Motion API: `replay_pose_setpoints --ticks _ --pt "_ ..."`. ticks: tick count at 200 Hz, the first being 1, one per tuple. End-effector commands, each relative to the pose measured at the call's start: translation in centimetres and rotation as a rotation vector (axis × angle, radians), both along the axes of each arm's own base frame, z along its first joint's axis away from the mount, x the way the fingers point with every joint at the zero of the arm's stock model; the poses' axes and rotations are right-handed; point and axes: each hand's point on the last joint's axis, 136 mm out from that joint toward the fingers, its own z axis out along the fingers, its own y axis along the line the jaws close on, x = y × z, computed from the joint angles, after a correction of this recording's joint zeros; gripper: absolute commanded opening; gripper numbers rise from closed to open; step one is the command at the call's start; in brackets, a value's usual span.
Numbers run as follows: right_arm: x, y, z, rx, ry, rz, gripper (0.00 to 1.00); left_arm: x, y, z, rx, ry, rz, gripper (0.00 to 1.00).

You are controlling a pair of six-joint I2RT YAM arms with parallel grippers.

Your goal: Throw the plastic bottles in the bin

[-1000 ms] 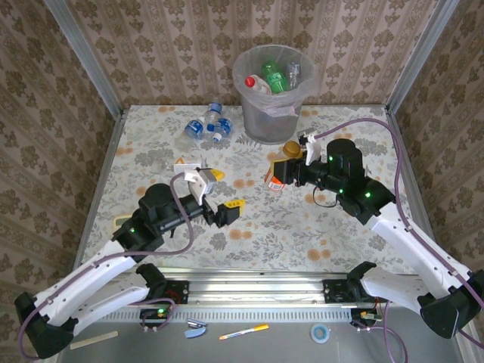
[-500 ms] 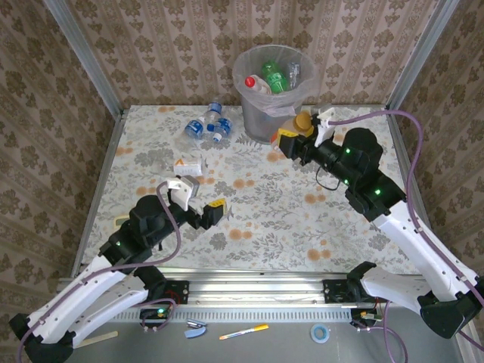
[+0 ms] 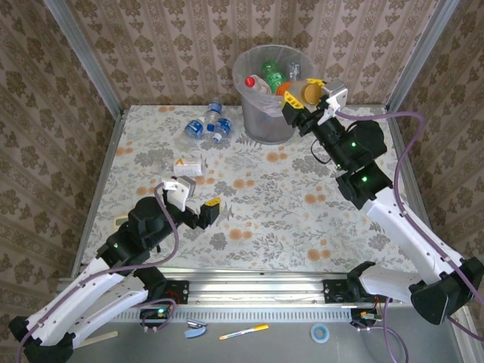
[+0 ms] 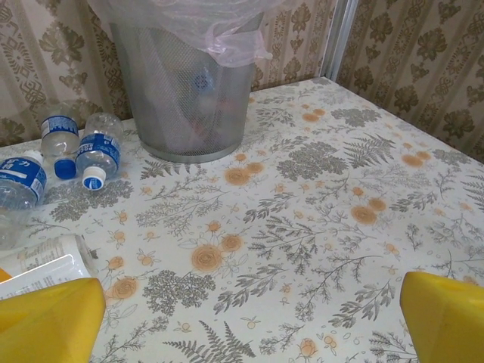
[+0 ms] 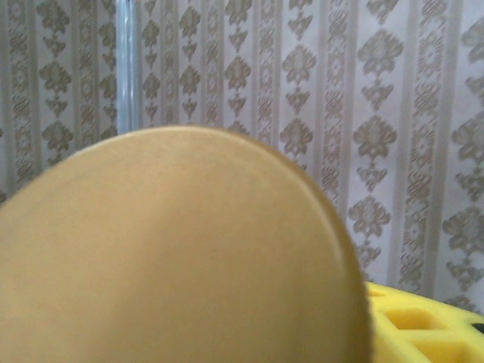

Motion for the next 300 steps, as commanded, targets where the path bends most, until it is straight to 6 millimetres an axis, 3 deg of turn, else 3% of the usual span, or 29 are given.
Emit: replay_pose_setpoints --ticks 1,46,77,107,121,139,150,175,192,216,244,281,286,300 --pt "-1.5 -2.3 5.2 0.086 -0.176 -0.068 0.06 0.2 0.6 0.6 -0.019 -0.009 0.034 1.0" --pt "-0.8 -3.9 6.4 0.147 -0.229 -0.119 0.06 0.5 0.9 0.6 -0.011 -0.017 0.054 1.0" --pt "1.6 -4.0 6.3 0.151 -0.187 -0.13 0.06 0.6 1.2 0.8 -0.008 -0.016 0.069 1.0" --pt "6.7 -3.4 4.3 0.103 -0.023 -0.169 0.06 0.6 1.5 1.1 -0.016 -0.002 0.079 1.0" --pt "11.2 -2.8 1.5 0.07 0.107 -0.185 0.07 0.5 1.5 1.4 -0.012 0.018 0.083 1.0" --pt "16.5 -1.8 -2.5 0.008 0.283 -0.155 0.21 0.7 1.7 1.8 -0.003 0.051 0.103 1.0" --pt "19.1 -1.3 -5.3 -0.018 0.405 -0.14 0.43 0.8 2.0 1.9 0.009 0.072 0.124 1.0" --pt "21.6 -1.7 -9.0 -0.046 0.539 -0.167 0.78 1.2 2.8 2.1 0.038 0.103 0.18 1.0" --pt "21.4 -2.8 -9.1 0.001 0.541 -0.181 0.9 1.5 3.6 2.3 0.052 0.112 0.227 1.0" --pt "19.0 -3.5 -7.4 0.028 0.493 -0.164 0.99 2.0 4.6 2.3 0.044 0.129 0.291 1.0" --pt "14.9 -4.1 -5.8 0.028 0.488 -0.142 1.0 3.2 6.0 1.5 0.057 0.174 0.378 1.0" --pt "9.2 -4.3 -6.3 0.024 0.522 -0.078 1.0 5.5 7.7 -0.7 0.023 0.361 0.467 1.0" --pt "7.6 -4.4 -5.5 0.03 0.504 -0.059 1.0 5.9 8.0 -1.1 0.018 0.394 0.479 1.0" --pt "5.1 -4.1 -6.1 0.021 0.516 -0.014 1.0 7.0 8.9 -2.5 0.007 0.48 0.523 1.0"
